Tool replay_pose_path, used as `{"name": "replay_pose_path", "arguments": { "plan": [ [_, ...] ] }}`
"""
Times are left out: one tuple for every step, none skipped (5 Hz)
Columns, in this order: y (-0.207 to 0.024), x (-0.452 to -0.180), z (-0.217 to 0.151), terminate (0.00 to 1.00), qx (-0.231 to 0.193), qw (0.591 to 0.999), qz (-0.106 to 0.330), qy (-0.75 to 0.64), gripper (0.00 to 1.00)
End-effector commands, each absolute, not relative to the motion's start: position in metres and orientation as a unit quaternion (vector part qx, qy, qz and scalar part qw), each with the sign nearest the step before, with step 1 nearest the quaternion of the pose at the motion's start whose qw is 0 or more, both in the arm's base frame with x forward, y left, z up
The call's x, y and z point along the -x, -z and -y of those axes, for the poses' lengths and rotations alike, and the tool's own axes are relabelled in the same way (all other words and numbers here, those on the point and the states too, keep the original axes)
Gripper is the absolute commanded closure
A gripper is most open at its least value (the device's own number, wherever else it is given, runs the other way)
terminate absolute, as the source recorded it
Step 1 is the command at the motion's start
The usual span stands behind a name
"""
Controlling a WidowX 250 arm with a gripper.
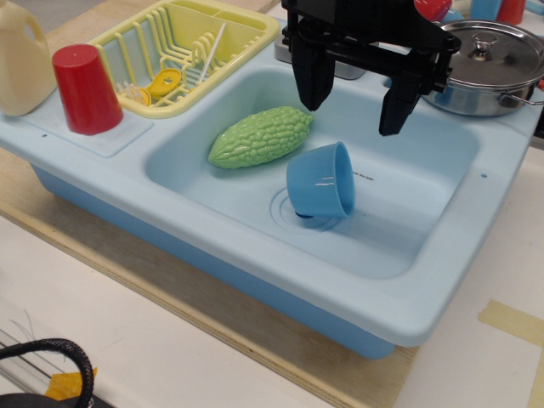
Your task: Flip cup upright
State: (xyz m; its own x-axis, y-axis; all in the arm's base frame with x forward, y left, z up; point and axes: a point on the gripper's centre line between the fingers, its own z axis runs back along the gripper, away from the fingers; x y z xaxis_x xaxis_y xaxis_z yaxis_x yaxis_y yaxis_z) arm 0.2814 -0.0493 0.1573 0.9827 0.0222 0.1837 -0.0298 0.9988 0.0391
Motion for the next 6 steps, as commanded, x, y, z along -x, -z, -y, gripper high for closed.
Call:
{"name": "replay_pose_path", "arguments": {
  "plan": [
    [-0.157, -0.281, 0.049, 0.0, -0.021, 0.995, 0.092, -0.013, 0.0],
    [-0.155, -0.294, 0.051, 0.0, -0.055, 0.998, 0.017, -0.03, 0.0],
    [-0.145, -0.302, 0.055, 0.0, -0.073, 0.996, -0.022, -0.038, 0.0],
    [-0.136, -0.302, 0.053, 0.0, -0.089, 0.993, -0.037, -0.065, 0.0],
    [-0.128, -0.296, 0.048, 0.0, -0.102, 0.99, -0.029, -0.089, 0.0],
    [-0.12, -0.289, 0.036, 0.0, -0.117, 0.986, -0.01, -0.118, 0.0]
  ]
}}
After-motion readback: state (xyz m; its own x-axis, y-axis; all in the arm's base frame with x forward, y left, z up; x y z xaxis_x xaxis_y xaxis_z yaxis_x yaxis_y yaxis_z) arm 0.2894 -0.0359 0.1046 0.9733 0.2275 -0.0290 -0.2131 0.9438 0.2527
